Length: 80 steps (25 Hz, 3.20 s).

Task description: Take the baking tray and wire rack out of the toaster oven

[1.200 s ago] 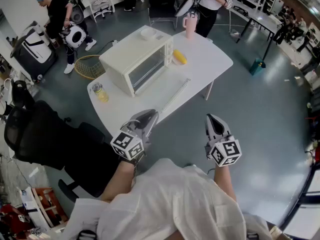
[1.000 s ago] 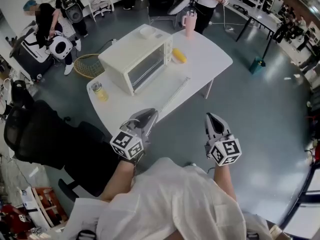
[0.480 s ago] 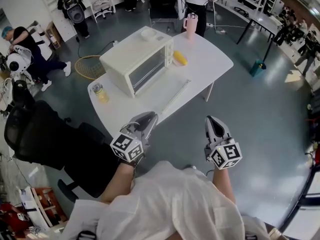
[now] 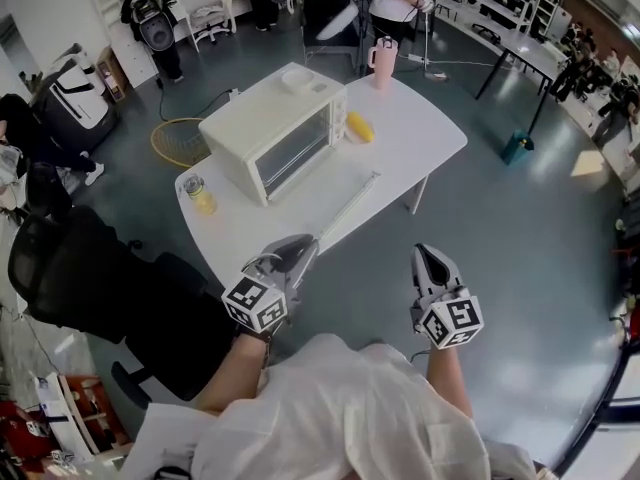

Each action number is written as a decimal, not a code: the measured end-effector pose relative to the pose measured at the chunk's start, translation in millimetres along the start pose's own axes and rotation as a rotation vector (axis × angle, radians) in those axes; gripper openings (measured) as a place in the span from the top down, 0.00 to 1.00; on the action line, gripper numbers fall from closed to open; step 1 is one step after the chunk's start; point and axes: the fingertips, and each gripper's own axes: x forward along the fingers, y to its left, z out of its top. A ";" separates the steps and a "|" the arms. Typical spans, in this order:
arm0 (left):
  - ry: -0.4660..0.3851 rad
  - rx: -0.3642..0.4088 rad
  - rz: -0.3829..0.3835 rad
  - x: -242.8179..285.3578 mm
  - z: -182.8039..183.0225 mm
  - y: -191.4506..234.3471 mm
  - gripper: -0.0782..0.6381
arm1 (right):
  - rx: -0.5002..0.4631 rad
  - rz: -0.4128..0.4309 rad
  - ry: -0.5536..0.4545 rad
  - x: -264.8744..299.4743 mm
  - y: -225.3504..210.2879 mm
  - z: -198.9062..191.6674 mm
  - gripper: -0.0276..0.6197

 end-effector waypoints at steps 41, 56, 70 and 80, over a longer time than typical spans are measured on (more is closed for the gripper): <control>0.024 -0.032 0.128 192.2 -28.1 -70.4 0.83 | 0.026 0.059 0.088 -33.8 -231.4 -6.3 0.95; 0.002 -0.027 0.203 262.7 -9.4 32.3 0.83 | -0.014 0.169 0.102 109.7 -275.7 7.5 0.95; -0.004 -0.030 0.475 223.8 -2.3 158.3 0.83 | -0.027 0.489 0.121 303.9 -219.1 -0.9 0.95; 0.001 -0.087 0.817 189.0 -18.3 217.7 0.83 | -0.152 0.851 0.241 403.4 -162.3 -30.0 0.95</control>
